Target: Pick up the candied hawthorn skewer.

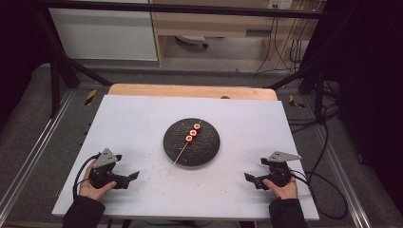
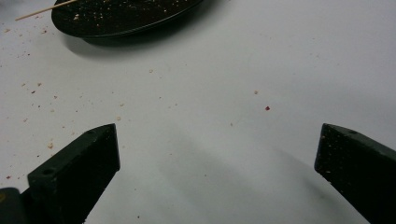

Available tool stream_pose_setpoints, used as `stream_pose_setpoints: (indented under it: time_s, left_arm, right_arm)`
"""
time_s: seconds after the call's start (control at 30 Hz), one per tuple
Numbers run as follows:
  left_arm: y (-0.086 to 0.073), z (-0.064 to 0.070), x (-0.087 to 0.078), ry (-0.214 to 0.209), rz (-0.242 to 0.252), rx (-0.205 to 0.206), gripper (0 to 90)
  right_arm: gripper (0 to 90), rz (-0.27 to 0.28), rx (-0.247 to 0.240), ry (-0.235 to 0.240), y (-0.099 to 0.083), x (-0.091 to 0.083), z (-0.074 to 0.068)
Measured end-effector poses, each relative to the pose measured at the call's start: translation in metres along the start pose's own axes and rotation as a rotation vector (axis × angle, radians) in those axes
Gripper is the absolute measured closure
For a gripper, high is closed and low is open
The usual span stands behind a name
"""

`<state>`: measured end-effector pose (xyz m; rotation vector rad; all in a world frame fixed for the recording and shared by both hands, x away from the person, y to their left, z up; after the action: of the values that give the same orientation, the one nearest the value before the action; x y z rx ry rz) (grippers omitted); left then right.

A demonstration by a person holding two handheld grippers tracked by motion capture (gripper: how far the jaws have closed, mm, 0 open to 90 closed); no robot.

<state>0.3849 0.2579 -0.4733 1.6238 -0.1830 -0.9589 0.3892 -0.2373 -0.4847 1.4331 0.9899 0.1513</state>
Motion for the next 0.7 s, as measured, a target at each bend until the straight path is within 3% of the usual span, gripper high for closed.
stream_pose_setpoints:
  time_s: [0.7]
  left_arm:
    - [0.006,0.017,0.008,-0.026,-0.017,0.015,0.9]
  right_arm:
    - [0.8,0.004,0.016,-0.001,0.001,0.001,0.0]
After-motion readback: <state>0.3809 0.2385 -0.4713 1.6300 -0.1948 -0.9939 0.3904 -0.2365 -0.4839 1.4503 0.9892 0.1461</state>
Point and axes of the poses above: each handheld gripper's, and its own axes: x roughly forward along the jaws, y roughly out of its top, z roughly to its right, the point moved 5 cm from there along x, roughly forward along the jaws, and after that the axes turned 8 degrees about z, right-handed, at the moved point
